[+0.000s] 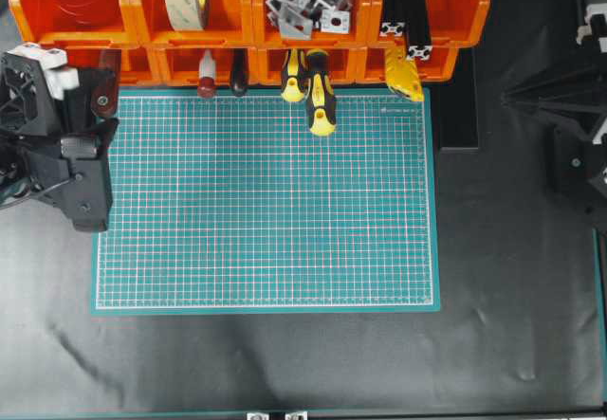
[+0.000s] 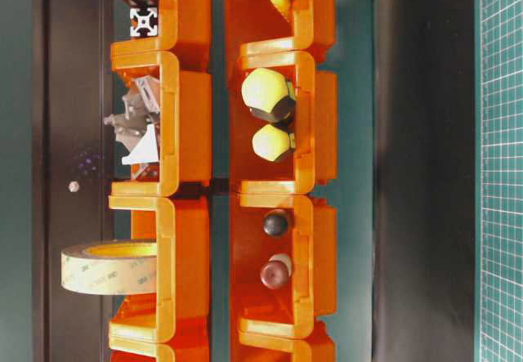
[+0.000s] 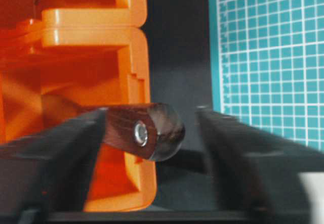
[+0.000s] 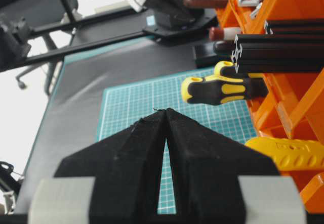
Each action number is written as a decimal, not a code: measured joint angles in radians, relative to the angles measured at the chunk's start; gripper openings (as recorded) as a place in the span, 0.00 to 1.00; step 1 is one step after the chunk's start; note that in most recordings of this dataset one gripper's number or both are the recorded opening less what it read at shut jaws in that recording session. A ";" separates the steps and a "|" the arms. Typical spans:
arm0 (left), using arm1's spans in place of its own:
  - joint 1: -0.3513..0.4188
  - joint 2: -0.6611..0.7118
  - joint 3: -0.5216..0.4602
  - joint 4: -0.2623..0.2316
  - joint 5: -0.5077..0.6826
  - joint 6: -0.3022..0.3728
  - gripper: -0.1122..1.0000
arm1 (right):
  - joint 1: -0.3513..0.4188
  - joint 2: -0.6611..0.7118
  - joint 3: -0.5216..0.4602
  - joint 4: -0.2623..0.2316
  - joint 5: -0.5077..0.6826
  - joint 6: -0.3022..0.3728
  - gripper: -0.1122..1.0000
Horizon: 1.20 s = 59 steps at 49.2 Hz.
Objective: Pick scraper from container rack with left arm.
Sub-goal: 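Position the left gripper around the brown wooden scraper handle, then close the left gripper on the scraper's wooden handle, then pull the scraper out of the rack with the left gripper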
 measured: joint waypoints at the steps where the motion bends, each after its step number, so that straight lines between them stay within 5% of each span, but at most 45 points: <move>1: 0.000 0.002 0.000 0.002 0.003 0.000 0.53 | 0.000 0.000 0.000 0.000 -0.002 0.000 0.11; 3: 0.000 0.000 0.000 0.003 0.005 0.000 0.44 | 0.000 0.000 0.000 -0.002 0.000 0.000 0.11; 20: -0.012 0.005 -0.046 0.005 0.067 0.003 0.42 | 0.000 0.000 0.000 0.000 -0.002 0.000 0.11; 30: -0.092 0.006 -0.126 0.003 0.190 0.015 0.35 | -0.002 -0.002 0.002 -0.002 0.000 0.000 0.11; 51: -0.247 0.002 -0.322 0.002 0.342 0.181 0.28 | -0.018 -0.017 0.000 -0.002 0.000 -0.002 0.11; 59: -0.341 0.015 -0.434 0.002 0.380 0.310 0.28 | -0.020 -0.018 0.000 -0.002 0.000 -0.003 0.11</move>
